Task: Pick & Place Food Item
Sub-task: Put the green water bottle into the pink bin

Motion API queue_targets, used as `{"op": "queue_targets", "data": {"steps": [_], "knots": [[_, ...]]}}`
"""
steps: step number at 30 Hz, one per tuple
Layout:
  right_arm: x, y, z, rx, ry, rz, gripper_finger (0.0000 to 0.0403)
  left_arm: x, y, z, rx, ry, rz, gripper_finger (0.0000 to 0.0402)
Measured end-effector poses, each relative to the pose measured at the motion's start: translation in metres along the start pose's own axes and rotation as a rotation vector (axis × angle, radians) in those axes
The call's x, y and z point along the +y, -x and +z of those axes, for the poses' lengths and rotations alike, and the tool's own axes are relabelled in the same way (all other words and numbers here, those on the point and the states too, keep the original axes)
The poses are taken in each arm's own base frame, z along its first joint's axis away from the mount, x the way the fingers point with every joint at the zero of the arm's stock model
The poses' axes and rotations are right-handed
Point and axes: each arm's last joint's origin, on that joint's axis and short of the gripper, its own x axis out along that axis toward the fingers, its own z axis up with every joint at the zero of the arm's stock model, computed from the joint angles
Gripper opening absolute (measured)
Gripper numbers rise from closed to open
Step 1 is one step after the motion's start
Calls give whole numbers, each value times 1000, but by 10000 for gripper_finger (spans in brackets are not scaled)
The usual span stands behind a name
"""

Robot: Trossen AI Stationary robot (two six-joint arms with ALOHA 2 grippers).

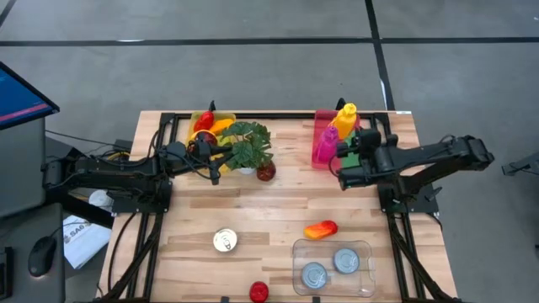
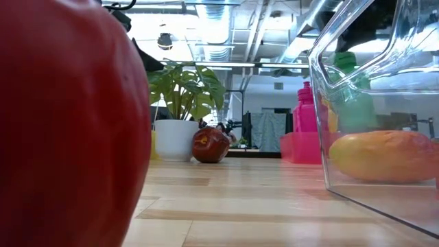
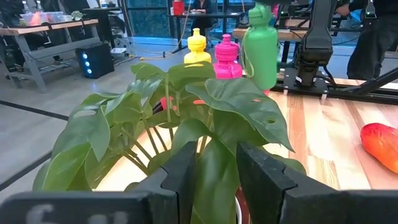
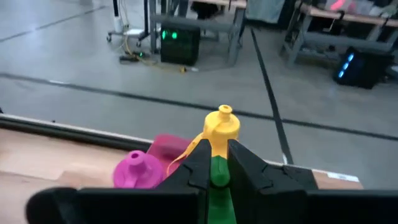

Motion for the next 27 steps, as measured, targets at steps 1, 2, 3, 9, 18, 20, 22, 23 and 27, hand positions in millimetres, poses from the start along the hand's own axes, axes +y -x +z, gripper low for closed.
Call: {"op": "queue_targets", "data": {"steps": [1, 2, 3, 9, 18, 20, 22, 23, 27], "knots": [[0, -1, -3, -13, 2, -3, 27, 0, 0, 0, -2, 0, 1, 104], [0, -3, -6, -28, 3, -7, 27, 0, 0, 0, -5, 1, 3, 104], [0, -5, -9, -43, 4, -14, 27, 0, 0, 1, -8, 1, 4, 104], [0, -9, -12, -84, 12, -38, 26, 0, 0, 1, -11, 2, 4, 104], [2, -14, -14, -124, 7, -59, 26, 0, 0, 1, -8, 1, 3, 104], [3, -17, -20, -116, 14, -68, 26, 0, 0, 1, -8, 1, 3, 104], [2, -19, -24, -118, -13, -72, 26, 0, 0, 1, -6, 1, 3, 104], [2, -20, -28, -119, -24, -72, 26, 0, 0, 0, -5, 1, 3, 104], [-2, -23, -39, -129, -80, -75, 26, 0, 0, 0, -5, 1, 3, 104]]}}
